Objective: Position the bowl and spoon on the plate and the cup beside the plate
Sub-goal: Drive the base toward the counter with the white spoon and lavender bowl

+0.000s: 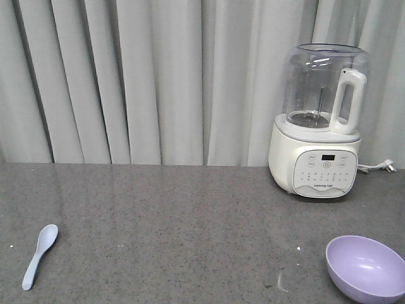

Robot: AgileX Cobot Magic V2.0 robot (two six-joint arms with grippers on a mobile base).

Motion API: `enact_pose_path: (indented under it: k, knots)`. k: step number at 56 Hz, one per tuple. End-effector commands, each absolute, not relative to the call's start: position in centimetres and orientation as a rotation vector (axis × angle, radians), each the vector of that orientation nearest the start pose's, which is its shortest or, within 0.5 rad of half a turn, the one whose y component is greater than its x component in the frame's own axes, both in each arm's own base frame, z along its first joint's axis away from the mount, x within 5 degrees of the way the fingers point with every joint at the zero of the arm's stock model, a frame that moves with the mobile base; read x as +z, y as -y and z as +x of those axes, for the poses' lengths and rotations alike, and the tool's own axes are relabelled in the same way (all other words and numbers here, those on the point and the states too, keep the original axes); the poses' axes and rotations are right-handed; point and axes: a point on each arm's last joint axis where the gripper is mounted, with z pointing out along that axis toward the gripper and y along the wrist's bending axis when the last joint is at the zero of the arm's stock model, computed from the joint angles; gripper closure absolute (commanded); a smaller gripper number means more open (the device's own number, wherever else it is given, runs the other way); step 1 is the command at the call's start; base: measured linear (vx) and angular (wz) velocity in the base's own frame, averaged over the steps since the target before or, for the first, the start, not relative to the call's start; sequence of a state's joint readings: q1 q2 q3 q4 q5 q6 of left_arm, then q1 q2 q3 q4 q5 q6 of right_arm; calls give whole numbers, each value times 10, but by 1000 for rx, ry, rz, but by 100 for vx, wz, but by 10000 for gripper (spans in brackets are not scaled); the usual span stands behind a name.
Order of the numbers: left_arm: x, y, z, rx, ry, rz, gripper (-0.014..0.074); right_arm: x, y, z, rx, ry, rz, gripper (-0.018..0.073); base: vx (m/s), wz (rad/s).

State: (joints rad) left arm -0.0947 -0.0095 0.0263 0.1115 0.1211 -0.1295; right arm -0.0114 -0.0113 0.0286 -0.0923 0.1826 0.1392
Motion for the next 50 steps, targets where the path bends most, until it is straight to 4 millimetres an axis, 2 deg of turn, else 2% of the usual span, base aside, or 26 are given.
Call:
enact_pose_path:
  k: [1,44,50]
  knots:
    - [210,5,55,-97,-1513,48,602,193,2,57,7,-1607,52,568,19,1]
    - [210,5,55,-97,-1512,47,602,197,2,57,10,-1566,47,568,7,0]
    - [220,5,53,-107,-1425,50,602,202,1,57,13,-1521,41,568,0,0]
